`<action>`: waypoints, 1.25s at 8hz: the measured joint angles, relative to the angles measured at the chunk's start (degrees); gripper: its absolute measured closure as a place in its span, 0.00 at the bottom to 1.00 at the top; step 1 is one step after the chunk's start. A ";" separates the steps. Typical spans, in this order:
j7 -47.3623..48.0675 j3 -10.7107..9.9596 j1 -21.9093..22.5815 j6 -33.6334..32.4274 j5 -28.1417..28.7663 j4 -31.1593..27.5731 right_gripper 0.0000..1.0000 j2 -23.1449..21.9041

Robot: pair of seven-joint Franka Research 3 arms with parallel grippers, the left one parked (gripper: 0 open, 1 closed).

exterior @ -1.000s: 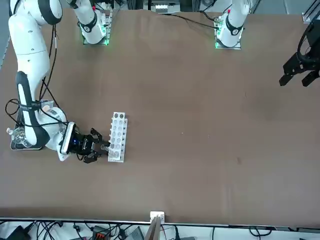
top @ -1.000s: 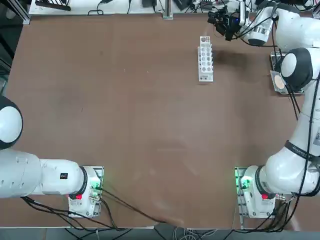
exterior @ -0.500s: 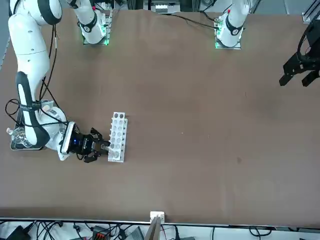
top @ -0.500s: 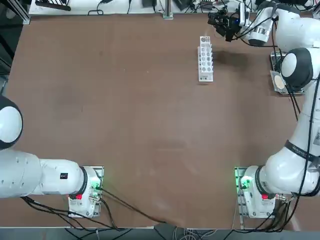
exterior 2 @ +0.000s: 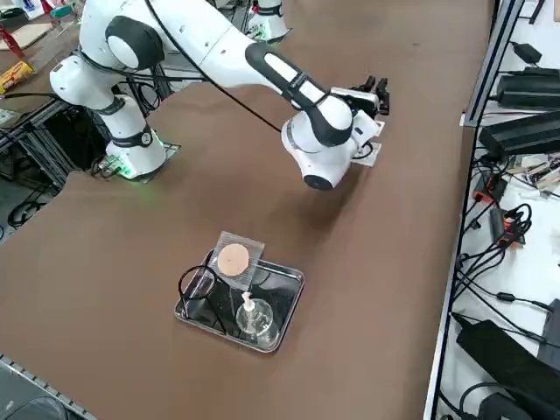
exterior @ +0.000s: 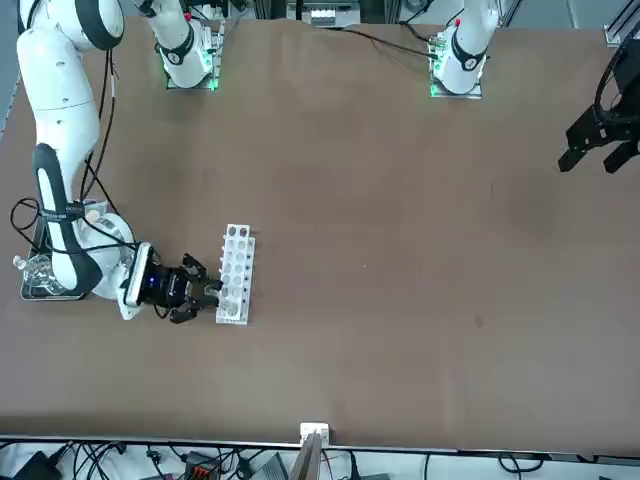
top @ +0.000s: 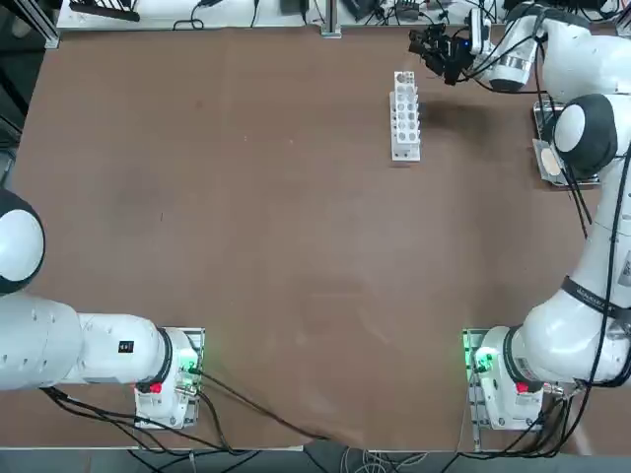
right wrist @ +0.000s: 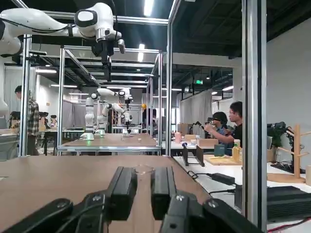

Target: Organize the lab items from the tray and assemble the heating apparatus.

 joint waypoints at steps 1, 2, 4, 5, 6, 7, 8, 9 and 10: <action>-0.03 0.00 0.00 0.33 -0.41 -0.03 0.77 0.00; -0.04 0.00 0.02 0.71 -0.64 -0.05 0.77 0.00; -0.04 0.00 0.09 1.58 -1.28 -0.07 0.77 0.00; -0.04 0.00 0.13 1.76 -1.55 -0.07 0.77 0.00; -0.05 0.00 0.15 1.87 -1.87 -0.09 0.77 0.00; -0.08 0.00 0.14 1.96 -2.11 -0.20 0.77 0.00; -0.24 0.00 0.13 2.00 -2.20 -0.43 0.77 0.00; -0.43 -0.01 0.09 2.01 -2.21 -0.66 0.76 0.00; -0.44 -0.01 0.02 2.01 -2.26 -0.86 0.60 -0.01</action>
